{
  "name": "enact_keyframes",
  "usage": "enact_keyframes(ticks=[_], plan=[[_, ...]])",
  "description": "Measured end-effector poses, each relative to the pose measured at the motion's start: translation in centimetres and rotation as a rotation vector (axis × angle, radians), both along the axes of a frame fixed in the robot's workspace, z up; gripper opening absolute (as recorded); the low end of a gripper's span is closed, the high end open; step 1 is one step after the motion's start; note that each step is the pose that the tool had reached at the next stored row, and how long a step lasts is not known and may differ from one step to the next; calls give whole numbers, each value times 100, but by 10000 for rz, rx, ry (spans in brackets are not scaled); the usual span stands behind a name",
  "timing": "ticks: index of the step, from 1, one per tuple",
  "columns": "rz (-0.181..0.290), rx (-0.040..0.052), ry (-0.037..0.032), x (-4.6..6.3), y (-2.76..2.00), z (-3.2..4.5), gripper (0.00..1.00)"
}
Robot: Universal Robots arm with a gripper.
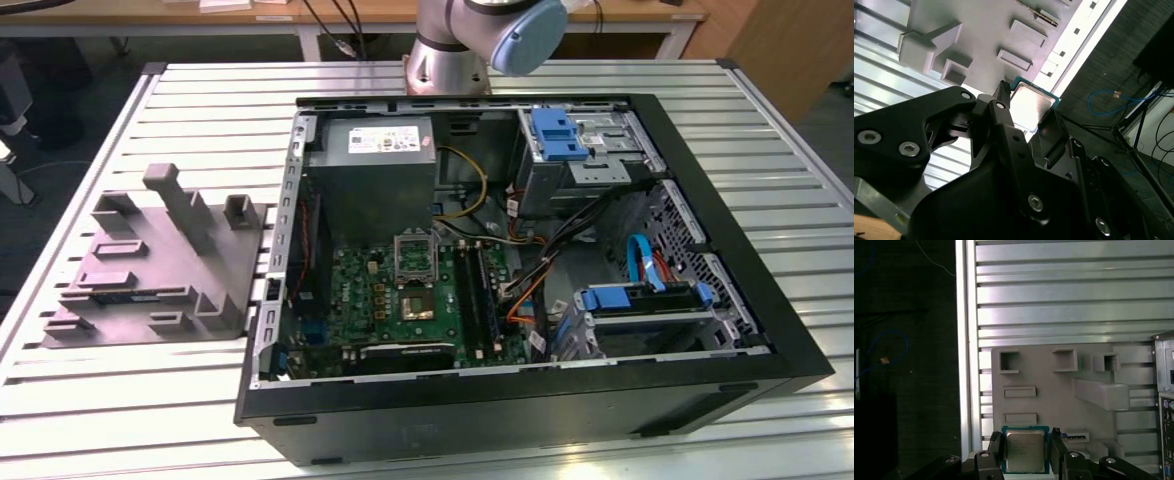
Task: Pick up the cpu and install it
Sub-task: 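Pick up the cpu and move it towards the insertion slot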
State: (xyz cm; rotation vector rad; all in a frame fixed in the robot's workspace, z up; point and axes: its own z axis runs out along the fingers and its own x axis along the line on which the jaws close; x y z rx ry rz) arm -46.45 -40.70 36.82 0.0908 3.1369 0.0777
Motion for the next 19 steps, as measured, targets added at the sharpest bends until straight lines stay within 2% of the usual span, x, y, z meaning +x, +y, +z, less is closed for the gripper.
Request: enact_keyframes(ticks=[19], plan=[[0,0,1,55,0,0,47]])
